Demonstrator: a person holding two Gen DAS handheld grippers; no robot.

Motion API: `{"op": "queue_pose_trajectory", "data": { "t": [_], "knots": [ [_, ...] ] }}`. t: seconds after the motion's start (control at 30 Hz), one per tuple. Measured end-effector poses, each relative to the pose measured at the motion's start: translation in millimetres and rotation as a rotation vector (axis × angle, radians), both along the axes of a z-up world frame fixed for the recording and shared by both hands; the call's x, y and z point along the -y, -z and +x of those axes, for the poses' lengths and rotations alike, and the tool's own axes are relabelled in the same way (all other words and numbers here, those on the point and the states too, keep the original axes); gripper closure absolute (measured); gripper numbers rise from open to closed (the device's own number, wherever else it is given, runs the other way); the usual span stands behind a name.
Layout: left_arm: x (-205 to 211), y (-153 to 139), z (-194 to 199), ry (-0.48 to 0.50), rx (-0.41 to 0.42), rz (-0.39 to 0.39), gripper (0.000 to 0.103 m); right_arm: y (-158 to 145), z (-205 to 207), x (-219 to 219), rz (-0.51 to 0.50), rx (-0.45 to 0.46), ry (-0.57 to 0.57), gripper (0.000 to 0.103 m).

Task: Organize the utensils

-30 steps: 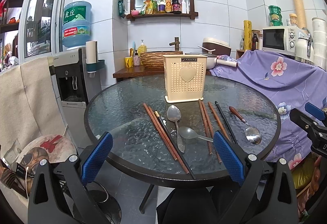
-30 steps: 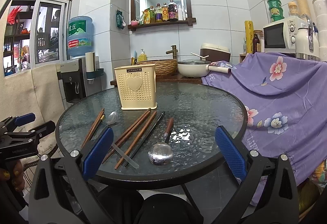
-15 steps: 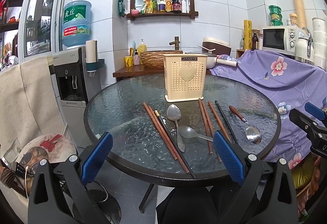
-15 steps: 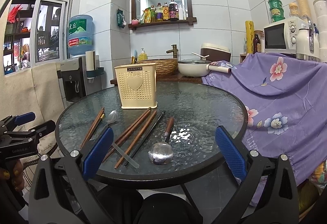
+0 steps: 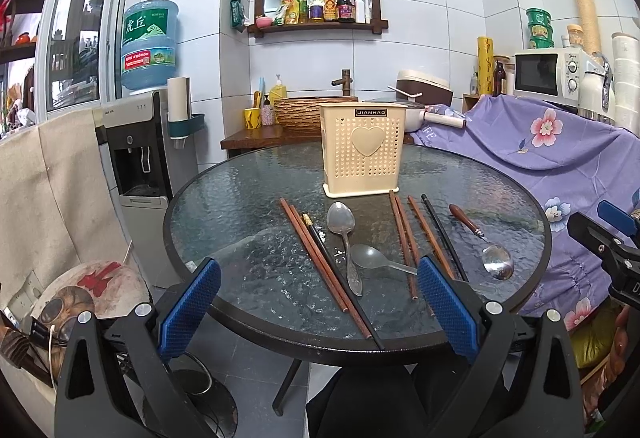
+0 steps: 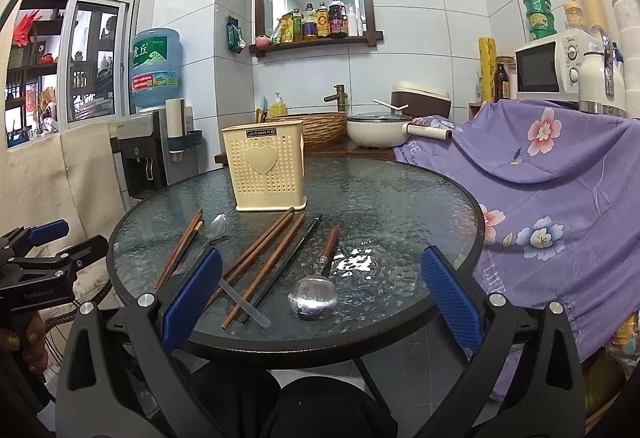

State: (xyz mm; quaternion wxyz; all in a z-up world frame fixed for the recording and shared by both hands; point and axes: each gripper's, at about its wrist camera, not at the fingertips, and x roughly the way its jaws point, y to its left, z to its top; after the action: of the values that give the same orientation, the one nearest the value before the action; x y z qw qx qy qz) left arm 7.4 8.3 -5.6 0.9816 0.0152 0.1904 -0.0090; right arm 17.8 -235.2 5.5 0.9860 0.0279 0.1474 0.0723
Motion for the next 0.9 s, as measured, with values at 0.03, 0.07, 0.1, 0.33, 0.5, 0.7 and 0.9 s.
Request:
{"op": "queue_pose_trajectory", "data": {
  "t": [0.03,0.07,0.1,0.33,0.5,0.7,0.9],
  "knots": [
    [1,0,0,0.001,0.001,0.000,0.006,0,0,0,0.000,0.001,0.000,0.005],
    [0,0,0,0.001,0.001,0.001,0.006,0,0,0,0.001,0.001,0.001,0.005],
    [-1,0,-1,0.001,0.002,0.001,0.006,0,0,0,0.000,-0.001,-0.001,0.005],
    [1,-1,1,0.000,0.000,0.000,0.006,1,1,2,0.001,-0.004,0.000,0.005],
    [0,2,6,-0.009,-0.021,0.008,0.006,6,7,0,-0.014,-0.031,-0.006,0.005],
    [-7,14,31,-0.020,-0.125,0.023,0.006,24,42,-11,-0.085,-0.203,-0.022,0.005],
    [-16,26,60,-0.015,-0.234,-0.006,0.006,37,73,-15,-0.059,-0.321,-0.054,0.005]
  ]
}}
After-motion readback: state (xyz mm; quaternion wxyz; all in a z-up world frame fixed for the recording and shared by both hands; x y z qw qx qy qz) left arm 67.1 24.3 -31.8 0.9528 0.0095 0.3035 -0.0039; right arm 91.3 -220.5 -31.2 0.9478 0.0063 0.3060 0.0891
